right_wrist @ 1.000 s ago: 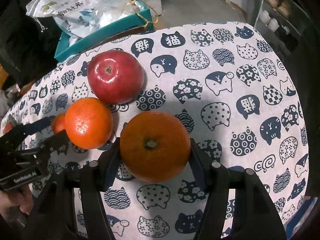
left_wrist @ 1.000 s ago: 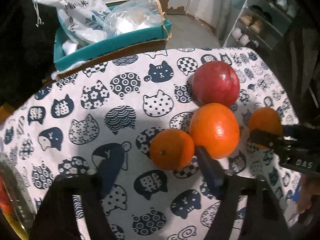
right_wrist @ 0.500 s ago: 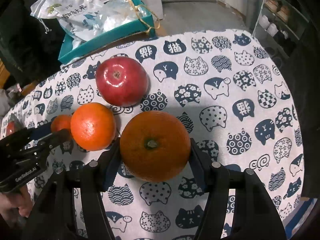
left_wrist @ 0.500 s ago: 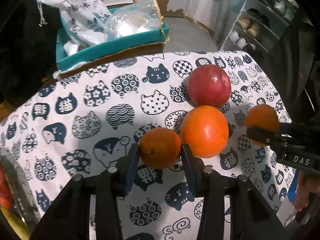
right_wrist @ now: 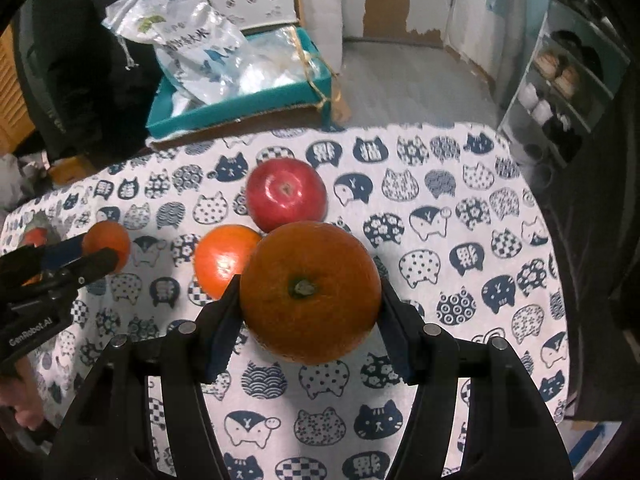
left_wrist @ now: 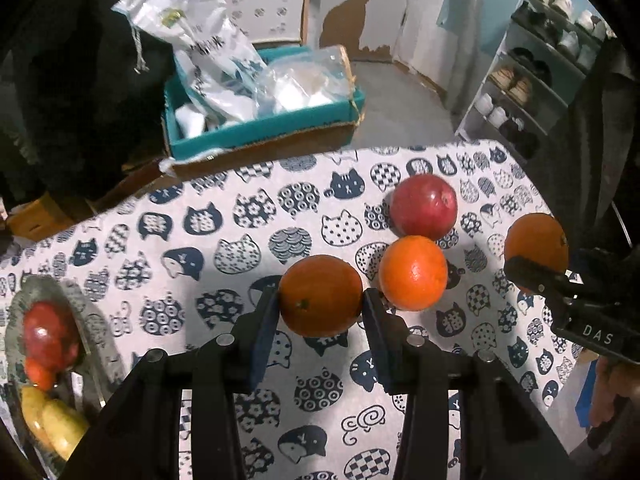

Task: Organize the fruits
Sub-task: 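Carry both oranges with the left and right tools over the green glass bowl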

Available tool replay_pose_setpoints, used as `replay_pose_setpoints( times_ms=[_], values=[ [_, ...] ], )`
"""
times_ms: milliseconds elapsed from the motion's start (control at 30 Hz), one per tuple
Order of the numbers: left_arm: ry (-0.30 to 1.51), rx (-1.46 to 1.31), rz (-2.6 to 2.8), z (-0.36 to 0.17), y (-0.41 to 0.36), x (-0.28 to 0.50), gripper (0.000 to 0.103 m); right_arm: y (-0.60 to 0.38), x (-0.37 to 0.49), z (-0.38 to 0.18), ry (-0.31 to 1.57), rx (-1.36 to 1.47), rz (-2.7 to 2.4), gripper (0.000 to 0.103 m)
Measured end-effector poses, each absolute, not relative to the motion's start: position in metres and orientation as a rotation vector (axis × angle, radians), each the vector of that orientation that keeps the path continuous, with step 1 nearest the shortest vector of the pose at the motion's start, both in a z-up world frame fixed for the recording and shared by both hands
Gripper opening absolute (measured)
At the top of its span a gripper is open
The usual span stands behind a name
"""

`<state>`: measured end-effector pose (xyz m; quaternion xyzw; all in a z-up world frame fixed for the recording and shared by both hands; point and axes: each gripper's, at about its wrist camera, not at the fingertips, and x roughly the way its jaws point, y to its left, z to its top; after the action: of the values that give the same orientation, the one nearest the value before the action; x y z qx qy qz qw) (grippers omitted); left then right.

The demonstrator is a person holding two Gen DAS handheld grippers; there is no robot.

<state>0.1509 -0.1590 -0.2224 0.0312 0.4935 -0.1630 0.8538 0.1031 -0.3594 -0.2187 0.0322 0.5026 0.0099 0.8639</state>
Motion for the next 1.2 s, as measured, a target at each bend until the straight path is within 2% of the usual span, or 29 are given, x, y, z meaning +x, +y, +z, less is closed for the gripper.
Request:
replay_pose_setpoints(
  times_ms=[733,1200],
  values=[
    [0.877,-0.017,-0.263,-0.134,-0.096,0.106,0.043,-0.313,0.077,-0.133,0.875,0.002,0.105,0.062],
    [0.812,-0.053,-0.220,-0.099,-0.055,0.085,0.043,-0.277,0.067,-0.097,0.799,-0.022,0.183,0.062]
  ],
)
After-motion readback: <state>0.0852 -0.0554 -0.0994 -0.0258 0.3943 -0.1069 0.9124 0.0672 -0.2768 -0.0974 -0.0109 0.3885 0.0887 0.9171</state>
